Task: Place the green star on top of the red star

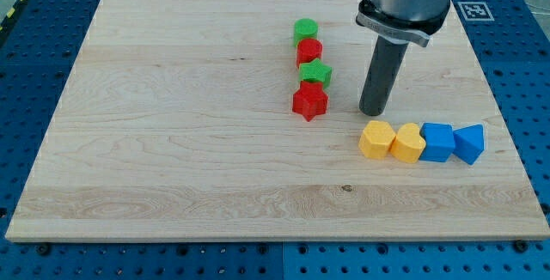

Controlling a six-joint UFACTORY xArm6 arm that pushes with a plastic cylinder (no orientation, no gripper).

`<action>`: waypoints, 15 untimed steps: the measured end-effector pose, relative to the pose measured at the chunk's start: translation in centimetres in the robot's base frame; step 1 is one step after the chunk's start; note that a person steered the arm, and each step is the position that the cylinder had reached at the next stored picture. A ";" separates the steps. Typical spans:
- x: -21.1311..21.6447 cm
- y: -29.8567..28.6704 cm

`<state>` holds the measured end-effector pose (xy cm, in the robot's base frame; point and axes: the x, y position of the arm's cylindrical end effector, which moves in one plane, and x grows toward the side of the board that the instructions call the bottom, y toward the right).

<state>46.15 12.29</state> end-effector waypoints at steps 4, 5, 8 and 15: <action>2.3 -11.8; 5.7 -13.3; 13.9 -11.7; 9.3 1.5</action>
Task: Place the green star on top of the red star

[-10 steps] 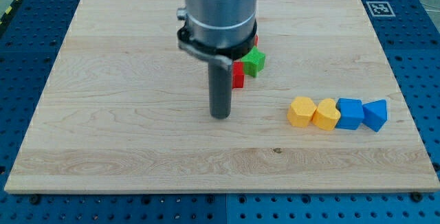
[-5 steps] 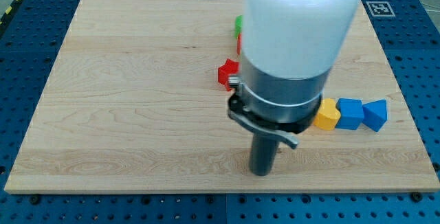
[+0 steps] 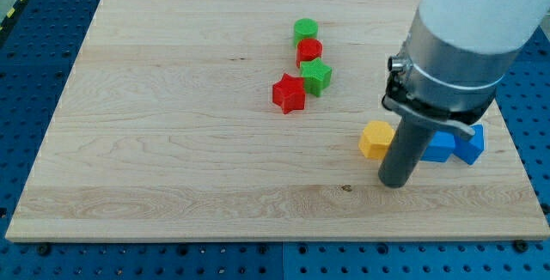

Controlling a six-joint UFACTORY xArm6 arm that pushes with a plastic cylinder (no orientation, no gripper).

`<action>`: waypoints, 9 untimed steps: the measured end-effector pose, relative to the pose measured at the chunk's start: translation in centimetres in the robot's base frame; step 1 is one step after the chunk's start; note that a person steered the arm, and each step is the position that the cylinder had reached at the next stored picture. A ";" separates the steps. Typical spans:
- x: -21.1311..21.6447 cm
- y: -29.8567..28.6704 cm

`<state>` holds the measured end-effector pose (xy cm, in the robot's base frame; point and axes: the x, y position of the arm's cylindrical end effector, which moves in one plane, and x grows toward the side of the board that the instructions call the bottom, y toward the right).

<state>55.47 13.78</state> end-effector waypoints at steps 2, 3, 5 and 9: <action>-2.7 1.2; -3.8 -0.1; -4.0 -4.6; -9.6 -6.3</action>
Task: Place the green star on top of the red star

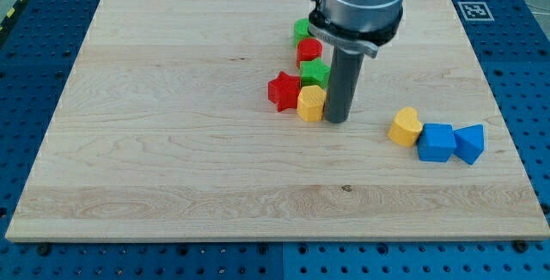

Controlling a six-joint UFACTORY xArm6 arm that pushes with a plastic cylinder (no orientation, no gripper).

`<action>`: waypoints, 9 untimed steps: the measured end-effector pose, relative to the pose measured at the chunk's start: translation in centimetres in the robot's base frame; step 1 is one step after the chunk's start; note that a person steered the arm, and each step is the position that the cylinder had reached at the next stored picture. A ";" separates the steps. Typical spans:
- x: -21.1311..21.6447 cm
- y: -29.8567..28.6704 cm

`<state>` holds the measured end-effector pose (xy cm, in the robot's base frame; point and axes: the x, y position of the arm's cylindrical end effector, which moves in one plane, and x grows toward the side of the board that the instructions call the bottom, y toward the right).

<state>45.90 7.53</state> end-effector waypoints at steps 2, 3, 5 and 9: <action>-4.6 0.0; -6.7 0.0; -8.4 -1.3; -7.2 -4.6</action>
<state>38.67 2.92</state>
